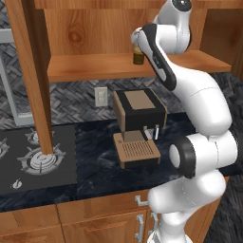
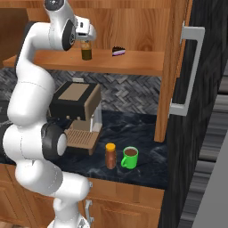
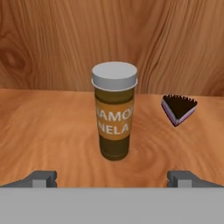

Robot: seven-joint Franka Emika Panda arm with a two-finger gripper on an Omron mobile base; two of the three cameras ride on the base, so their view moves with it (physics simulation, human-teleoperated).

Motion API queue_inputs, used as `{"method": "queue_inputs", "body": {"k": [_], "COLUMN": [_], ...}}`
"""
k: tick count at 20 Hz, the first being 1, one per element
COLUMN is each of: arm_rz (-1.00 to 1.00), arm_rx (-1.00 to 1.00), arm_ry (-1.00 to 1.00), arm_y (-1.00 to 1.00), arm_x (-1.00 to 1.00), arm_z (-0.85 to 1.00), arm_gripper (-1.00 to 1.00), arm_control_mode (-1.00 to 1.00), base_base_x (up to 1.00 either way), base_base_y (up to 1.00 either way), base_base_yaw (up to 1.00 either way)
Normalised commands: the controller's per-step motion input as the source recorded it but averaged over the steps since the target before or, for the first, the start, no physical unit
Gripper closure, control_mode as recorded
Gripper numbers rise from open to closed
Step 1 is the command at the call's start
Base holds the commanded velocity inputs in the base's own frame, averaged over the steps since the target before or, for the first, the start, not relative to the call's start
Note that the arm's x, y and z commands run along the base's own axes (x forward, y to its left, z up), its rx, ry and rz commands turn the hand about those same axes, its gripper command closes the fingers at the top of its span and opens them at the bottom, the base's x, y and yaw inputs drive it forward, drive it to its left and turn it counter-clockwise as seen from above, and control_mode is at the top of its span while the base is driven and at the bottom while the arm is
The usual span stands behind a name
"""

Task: Pick the cinnamon and honey bottle from the cabinet and place them next to the mug.

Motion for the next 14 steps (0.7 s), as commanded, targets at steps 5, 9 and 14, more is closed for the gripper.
{"method": "queue_inputs", "body": {"k": [5,9,14], "arm_rz": [0.0,0.0,0.0], "arm_rx": [0.0,0.0,0.0], "arm_ry": [-0.05,0.04,0.05], "arm_y": [0.0,0.0,0.0], "arm_x": [0.16,0.42,0.46], "arm_z": [0.0,0.0,0.0], "arm_gripper": [-1.0,-1.0,-1.0], "arm_control_mode": [-1.0,-1.0,-1.0], "base_base_x": [0.0,0.0,0.0], "base_base_y": [0.0,0.0,0.0], "base_base_yaw": [0.0,0.0,0.0]}}
